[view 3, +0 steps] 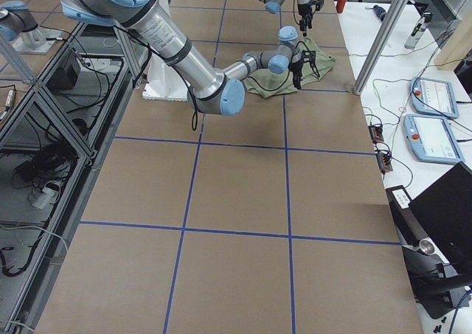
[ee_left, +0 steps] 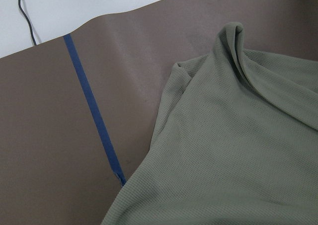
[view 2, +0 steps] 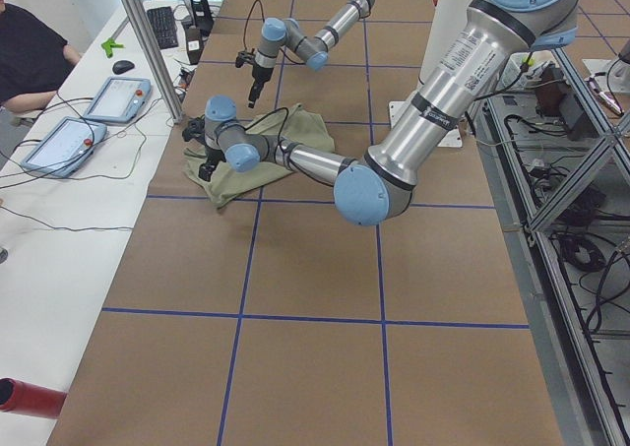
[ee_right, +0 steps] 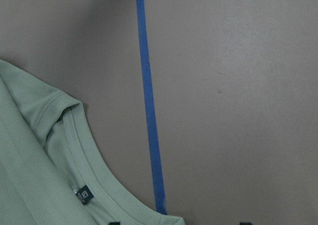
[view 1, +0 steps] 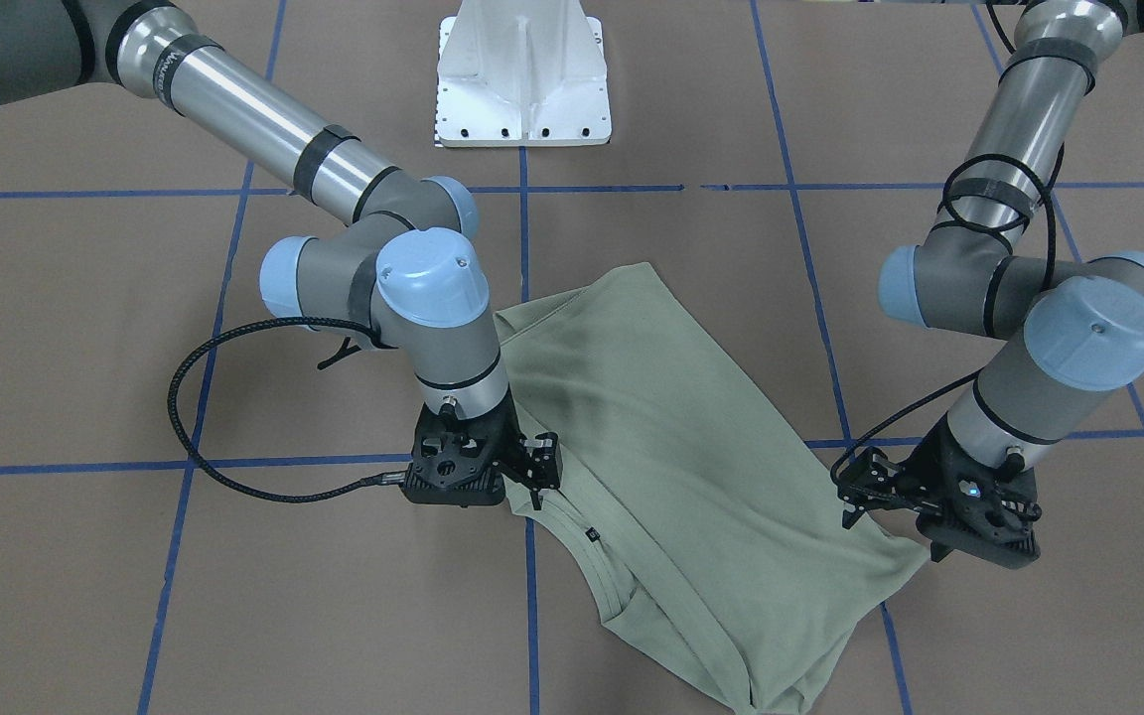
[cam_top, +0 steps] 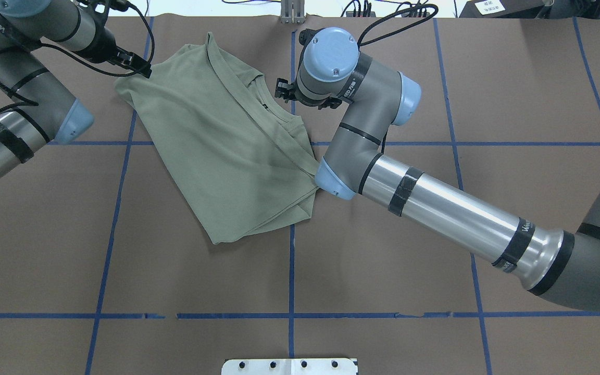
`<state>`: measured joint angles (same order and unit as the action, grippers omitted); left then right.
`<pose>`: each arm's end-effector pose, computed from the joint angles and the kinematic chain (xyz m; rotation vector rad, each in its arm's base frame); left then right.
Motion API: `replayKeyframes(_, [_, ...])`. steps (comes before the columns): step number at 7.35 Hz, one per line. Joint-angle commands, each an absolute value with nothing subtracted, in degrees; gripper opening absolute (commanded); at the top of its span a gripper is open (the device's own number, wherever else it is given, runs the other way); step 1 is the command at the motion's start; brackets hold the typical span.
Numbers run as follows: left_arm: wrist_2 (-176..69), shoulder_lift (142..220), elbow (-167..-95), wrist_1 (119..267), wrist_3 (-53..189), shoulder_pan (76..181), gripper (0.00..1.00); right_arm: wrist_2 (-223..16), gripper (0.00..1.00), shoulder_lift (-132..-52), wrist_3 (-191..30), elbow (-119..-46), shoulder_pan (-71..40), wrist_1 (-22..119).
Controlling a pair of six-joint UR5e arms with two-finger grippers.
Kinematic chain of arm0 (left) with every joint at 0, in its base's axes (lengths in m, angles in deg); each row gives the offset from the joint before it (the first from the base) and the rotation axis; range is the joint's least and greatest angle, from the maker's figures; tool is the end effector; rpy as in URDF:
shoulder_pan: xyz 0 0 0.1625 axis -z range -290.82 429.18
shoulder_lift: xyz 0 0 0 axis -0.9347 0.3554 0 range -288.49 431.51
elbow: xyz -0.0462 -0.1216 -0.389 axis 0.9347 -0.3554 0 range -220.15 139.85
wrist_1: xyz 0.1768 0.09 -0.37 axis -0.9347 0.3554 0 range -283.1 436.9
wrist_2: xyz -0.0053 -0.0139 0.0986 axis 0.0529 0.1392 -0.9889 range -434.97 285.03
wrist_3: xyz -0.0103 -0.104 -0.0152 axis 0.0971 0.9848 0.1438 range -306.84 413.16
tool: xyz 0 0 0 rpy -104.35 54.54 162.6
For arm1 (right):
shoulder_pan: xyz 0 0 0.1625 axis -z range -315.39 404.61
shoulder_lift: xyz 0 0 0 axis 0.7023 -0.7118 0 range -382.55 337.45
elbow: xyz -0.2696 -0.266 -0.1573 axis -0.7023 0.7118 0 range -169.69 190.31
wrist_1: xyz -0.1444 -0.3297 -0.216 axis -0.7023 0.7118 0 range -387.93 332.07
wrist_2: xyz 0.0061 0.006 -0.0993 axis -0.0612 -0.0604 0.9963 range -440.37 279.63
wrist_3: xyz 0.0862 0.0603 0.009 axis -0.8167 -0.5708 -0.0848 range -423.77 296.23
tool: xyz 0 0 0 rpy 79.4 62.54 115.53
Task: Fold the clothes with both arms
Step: 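Reach the right gripper over the shirt and grasp the collar fold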
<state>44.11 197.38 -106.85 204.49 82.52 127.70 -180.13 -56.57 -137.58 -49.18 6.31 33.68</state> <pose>0.3289 -0.6940 0.3908 0.4983 0.8433 0.2560 -0.5892 -0.6125 0.2016 0.2900 -0.9087 0.2763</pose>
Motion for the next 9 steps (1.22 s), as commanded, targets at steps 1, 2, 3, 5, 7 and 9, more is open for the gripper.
replayKeyframes(1, [44.12, 196.23, -106.95, 206.44, 82.6, 127.63, 1.0, -177.94, 0.72, -55.17, -137.25, -46.75, 8.31, 33.42])
replayKeyframes(2, [44.12, 196.23, -106.95, 206.45, 82.6, 127.63, 1.0, -177.41, 0.7, -53.94, -136.81, -44.91, 8.58, 33.42])
replayKeyframes(3, [44.12, 196.23, -106.95, 206.45, 82.6, 127.63, 1.0, -176.88, 0.68, -53.84, -136.37, -44.45, 8.75, 33.42])
replayKeyframes(5, [44.12, 196.14, -106.95, 206.45, 82.6, 127.63, 1.0, -176.0, 0.66, -53.84, -133.03, -43.23, 8.84, 33.42])
replayKeyframes(7, [44.12, 196.05, -106.95, 206.45, 82.6, 127.63, 1.0, -175.56, 0.64, -53.93, -133.03, -42.87, 9.37, 33.42])
replayKeyframes(9, [44.12, 195.79, -106.95, 206.54, 82.43, 127.71, 1.0, -175.47, 0.52, -54.02, -133.03, -42.87, 9.54, 33.42])
